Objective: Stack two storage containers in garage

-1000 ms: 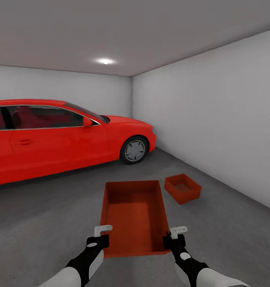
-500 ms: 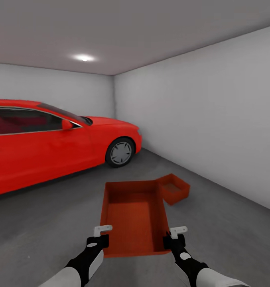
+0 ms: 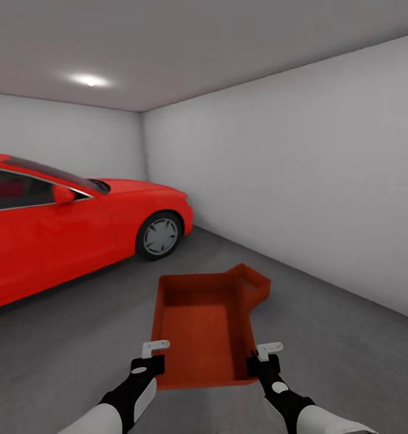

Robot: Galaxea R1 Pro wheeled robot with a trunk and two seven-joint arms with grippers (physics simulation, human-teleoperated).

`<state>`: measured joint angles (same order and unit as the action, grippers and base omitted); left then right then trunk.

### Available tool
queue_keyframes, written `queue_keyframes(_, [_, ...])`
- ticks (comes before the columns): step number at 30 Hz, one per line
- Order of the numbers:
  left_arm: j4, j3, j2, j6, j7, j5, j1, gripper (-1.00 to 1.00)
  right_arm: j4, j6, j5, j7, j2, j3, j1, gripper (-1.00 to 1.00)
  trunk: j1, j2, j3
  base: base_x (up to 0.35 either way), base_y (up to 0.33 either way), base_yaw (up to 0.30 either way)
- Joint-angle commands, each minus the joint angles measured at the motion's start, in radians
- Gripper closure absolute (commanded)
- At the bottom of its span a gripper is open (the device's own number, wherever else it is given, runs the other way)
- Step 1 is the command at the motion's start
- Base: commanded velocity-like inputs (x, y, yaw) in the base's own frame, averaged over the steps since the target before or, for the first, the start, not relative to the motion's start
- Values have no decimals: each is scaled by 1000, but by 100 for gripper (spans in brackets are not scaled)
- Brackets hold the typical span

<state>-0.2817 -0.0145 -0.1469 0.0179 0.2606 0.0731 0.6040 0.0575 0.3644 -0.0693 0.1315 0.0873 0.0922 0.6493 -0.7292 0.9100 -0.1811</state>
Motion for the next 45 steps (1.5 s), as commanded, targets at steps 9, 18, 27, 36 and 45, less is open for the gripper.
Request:
queue_keyframes(9, [-5,8,7,-29,17,-15,0,100,-4,4,14,14,0,-48,1,100,-1,1,-1,298,225,-285])
queue_keyframes(18, [-5,8,7,-29,17,-15,0,100,-4,4,14,14,-1,-48,1,100,-1,1,-1,298,225,-285])
queue_keyframes(27, [-5,9,8,-29,17,-15,0,100,-4,4,14,14,-1,-48,1,100,-1,1,-1,298,225,-285])
queue_keyframes(36, [-5,9,7,-29,17,-15,0,100,-4,4,14,14,0,-48,1,100,-1,1,-1,294,234,-285])
queue_keyframes(45, [-5,8,7,-29,17,-15,0,100,-4,4,14,14,0,-48,1,100,-1,1,-1,289,246,-181])
